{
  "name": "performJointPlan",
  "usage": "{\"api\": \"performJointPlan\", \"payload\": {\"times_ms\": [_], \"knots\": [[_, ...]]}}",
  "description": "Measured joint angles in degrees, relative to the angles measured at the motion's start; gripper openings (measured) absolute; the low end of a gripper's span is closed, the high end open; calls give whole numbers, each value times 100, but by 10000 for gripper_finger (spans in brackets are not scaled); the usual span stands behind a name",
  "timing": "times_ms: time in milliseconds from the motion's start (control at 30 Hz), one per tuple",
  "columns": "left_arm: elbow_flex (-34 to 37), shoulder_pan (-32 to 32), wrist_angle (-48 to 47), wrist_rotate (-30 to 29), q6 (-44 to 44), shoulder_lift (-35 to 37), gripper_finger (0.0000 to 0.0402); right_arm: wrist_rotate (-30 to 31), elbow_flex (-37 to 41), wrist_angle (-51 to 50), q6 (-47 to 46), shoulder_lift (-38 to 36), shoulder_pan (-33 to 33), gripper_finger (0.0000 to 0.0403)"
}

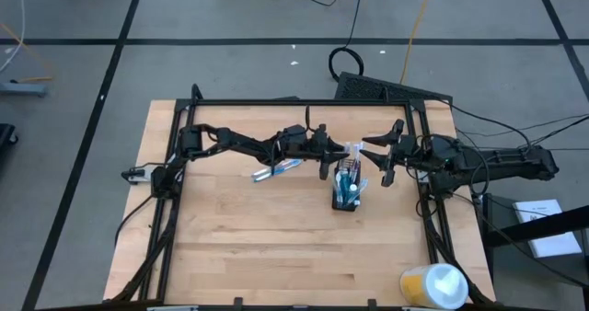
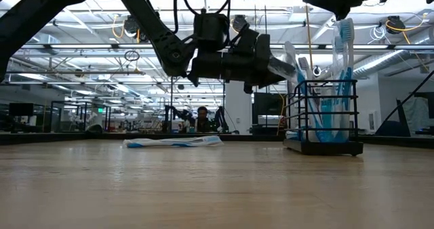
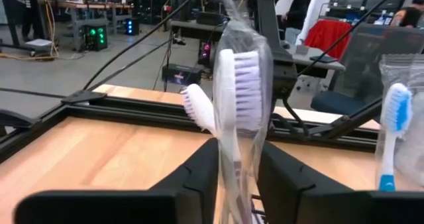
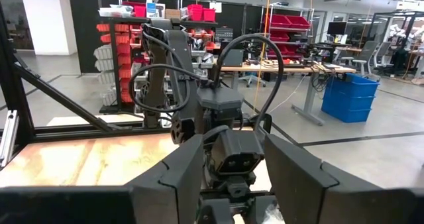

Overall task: Pick & Place toothbrushing station
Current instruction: Put the purple toothbrush into the top section of the mesh organizer

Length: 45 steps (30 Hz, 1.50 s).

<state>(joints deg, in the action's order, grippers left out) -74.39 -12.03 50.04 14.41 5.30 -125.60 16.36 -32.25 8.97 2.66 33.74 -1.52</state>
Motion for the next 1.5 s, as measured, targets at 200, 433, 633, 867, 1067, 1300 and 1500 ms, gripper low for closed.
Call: {"api": "performJointPlan", "payload": {"times_ms": [200,433,633,867,1067,1300,1500], "knots": [[0,2,32,-2,0,0,129,0,0,-2,0,0,0,155],[0,13,105,-239,-59,52,179,0,0,-28,0,0,0,155],[0,13,55,-265,-76,204,228,-2,0,-28,11,0,0,155],[0,3,-371,-250,-125,806,252,0,0,-31,17,-2,2,155],[0,-117,-2447,-244,-516,1894,253,0,0,-28,17,-2,2,155],[788,-292,-4019,4,-779,3318,253,0,0,-37,17,-2,1,155],[2585,-286,-3969,-845,-349,4448,253,0,0,-44,76,-2,0,155]]}}
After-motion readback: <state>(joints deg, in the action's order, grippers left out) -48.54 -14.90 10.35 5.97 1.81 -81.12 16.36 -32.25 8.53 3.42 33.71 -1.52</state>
